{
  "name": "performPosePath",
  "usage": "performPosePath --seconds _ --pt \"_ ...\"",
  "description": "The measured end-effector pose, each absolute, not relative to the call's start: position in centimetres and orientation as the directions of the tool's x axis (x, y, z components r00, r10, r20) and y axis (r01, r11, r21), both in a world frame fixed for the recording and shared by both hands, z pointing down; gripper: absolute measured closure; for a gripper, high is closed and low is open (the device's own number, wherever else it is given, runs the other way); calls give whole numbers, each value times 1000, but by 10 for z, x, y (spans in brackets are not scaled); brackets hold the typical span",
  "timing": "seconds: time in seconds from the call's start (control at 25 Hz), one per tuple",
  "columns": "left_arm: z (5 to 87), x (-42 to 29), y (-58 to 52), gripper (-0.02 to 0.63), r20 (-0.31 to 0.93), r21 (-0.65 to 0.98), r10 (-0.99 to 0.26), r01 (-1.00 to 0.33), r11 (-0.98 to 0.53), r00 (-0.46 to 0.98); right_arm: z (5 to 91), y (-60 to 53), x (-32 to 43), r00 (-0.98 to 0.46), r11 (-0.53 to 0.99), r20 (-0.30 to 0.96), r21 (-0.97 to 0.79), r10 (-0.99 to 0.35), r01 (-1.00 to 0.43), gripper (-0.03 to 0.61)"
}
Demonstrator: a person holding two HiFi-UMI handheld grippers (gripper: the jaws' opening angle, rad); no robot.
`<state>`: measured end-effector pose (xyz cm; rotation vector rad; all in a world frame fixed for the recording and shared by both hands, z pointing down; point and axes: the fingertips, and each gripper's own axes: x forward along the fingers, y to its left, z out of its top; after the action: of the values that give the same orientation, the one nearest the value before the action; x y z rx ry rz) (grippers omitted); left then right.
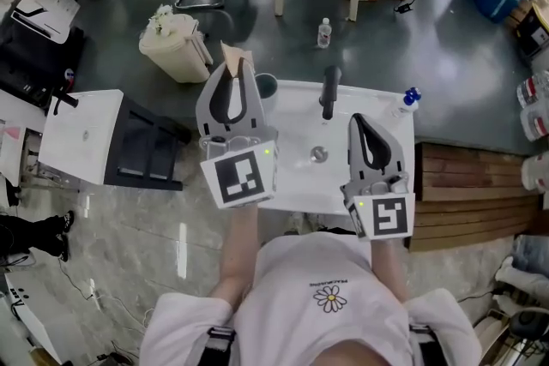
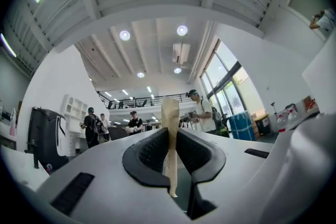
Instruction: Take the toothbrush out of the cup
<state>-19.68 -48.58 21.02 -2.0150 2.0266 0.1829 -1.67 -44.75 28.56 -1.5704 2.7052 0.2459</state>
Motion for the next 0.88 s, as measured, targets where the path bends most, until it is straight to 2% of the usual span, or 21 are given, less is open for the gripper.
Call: performPosePath --seconds 0.36,0.88 --pt "221 -168 -441 560 -289 -30 -954 -997 -69 75 281 -450 -14 -488 474 -110 132 -866 -871 566" --pt "243 -156 -431 560 -266 -41 -959 -996 -85 92 283 -451 -12 -475 458 -105 155 -873 -875 566"
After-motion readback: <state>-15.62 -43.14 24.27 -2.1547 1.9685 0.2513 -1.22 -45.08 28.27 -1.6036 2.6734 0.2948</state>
